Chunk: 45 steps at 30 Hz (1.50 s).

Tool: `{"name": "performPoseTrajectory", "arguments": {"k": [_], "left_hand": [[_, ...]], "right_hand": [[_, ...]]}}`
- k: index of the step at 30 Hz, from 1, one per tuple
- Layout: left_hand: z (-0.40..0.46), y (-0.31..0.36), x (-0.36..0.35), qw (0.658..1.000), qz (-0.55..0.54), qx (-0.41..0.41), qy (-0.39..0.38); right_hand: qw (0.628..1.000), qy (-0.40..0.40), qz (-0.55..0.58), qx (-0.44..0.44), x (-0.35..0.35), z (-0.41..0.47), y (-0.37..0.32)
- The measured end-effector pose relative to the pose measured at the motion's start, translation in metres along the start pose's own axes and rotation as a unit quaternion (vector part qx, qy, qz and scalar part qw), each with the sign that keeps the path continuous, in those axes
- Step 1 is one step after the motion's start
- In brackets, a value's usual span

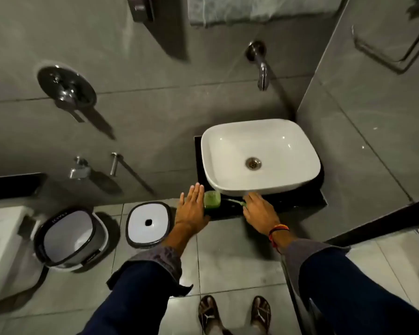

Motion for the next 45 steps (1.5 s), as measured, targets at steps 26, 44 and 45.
{"name": "performPoseTrajectory", "arguments": {"k": [26, 44, 45], "left_hand": [[0.026, -0.002, -0.063, 0.998, -0.052, 0.023, -0.019], [0.021, 0.004, -0.049, 0.998, -0.058, 0.017, -0.027], [0.021, 0.004, -0.05, 0.998, -0.059, 0.017, -0.028]], "right_hand": [[0.982, 0.04, 0.138, -0.118, -0.072, 0.049, 0.035], [0.915, 0.263, 0.269, 0.147, 0.028, 0.006, -0.019], [0.918, 0.256, 0.264, 0.148, 0.03, 0.006, -0.022]]}}
Point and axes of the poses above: each hand's wrist, its own z-axis towards the middle knuckle, its own x-axis out of the back of the hand, y = z × x, the point moved 3 cm from there along z, towards the middle knuckle, and after that the axes turned 11 degrees about -y, right-handed, at the moved point
